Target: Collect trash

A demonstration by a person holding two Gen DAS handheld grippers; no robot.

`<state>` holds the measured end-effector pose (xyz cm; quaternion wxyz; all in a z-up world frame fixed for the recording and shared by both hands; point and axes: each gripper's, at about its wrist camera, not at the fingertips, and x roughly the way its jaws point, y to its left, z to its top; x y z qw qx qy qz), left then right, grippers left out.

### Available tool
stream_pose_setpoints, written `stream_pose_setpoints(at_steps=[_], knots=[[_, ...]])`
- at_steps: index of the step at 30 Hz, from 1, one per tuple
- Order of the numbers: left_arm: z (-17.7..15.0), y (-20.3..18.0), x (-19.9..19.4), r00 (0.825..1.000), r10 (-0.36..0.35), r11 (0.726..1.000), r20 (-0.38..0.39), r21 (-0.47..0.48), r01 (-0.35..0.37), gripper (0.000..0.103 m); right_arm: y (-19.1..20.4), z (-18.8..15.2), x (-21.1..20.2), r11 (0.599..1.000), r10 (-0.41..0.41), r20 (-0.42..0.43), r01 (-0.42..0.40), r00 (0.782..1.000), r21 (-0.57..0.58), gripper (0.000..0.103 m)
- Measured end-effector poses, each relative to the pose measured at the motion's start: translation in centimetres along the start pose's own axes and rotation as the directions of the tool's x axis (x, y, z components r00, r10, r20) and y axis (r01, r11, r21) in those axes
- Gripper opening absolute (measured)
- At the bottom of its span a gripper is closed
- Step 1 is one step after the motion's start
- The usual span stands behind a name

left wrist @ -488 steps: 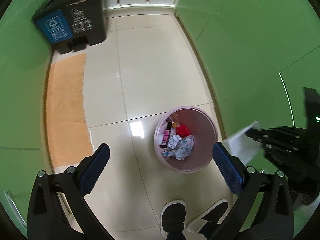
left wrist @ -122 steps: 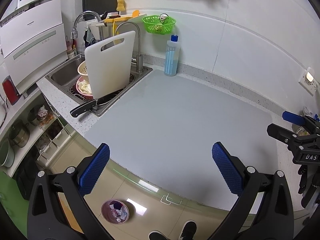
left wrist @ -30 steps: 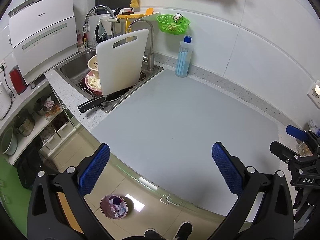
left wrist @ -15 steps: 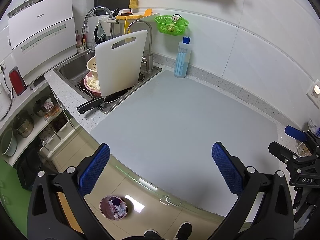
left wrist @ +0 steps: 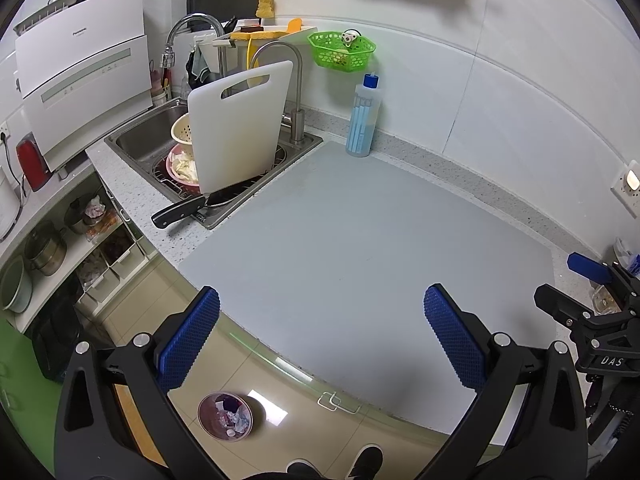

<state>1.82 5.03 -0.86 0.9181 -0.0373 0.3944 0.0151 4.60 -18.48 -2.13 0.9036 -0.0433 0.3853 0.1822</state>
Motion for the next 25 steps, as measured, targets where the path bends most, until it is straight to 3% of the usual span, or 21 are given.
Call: stream_pose_setpoints(at_steps=[25], knots=[[0.36,-0.15,1.03,1.0,0.009,1.0,-0.021,0.0,-0.009,0.1,0.04,-0.42,-0.09,1.0,0.001,-0.004,-0.001,1.0,0.005,0.097]])
